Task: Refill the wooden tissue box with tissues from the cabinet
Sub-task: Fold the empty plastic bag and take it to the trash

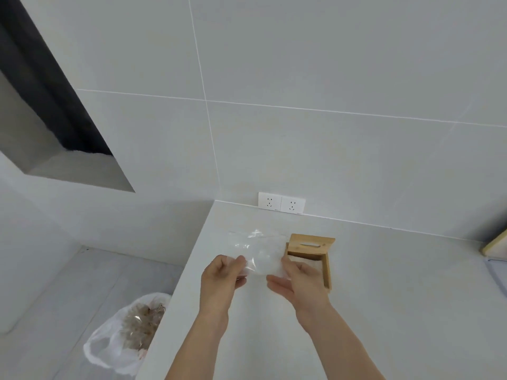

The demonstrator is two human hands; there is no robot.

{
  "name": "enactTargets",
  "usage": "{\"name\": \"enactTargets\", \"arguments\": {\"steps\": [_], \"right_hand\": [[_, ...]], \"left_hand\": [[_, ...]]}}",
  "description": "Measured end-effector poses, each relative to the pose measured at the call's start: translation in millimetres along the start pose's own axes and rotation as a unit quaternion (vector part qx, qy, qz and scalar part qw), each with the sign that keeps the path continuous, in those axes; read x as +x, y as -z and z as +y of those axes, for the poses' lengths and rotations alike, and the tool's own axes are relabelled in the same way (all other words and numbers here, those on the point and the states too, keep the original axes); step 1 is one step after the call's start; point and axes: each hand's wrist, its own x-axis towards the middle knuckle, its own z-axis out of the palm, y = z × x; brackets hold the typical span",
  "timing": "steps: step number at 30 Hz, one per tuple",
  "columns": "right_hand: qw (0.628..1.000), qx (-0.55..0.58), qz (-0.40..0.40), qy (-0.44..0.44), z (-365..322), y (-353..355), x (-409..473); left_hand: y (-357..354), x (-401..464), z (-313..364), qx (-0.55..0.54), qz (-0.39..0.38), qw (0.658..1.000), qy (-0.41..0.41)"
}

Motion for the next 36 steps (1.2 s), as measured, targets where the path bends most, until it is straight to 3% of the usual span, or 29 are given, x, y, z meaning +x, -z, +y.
{"name": "enactTargets", "arguments": {"steps": [3,7,15,27,36], "right_hand": [[0.998,0.026,-0.038,-0.035,-1,-13,1],[0.998,-0.026,-0.052,0.000,8,-38,4],[0.983,-0.160,-0.076,0.045,41,-119,17],[0.955,-0.278,-0.104,-0.021,155,-304,41],[0.911,-0.373,-0.102,-0.145,283,-376,101]], "left_hand": [[6,-1,-3,-0.001,0.062,0.998,-0.013],[29,5,-2,-0.015,0.167,0.986,0.006],[113,27,-7,0.002,0.245,0.969,-0.008],[309,105,-37,0.032,0.312,0.946,0.076],[410,176,-131,0.083,0.275,0.934,0.212]]}}
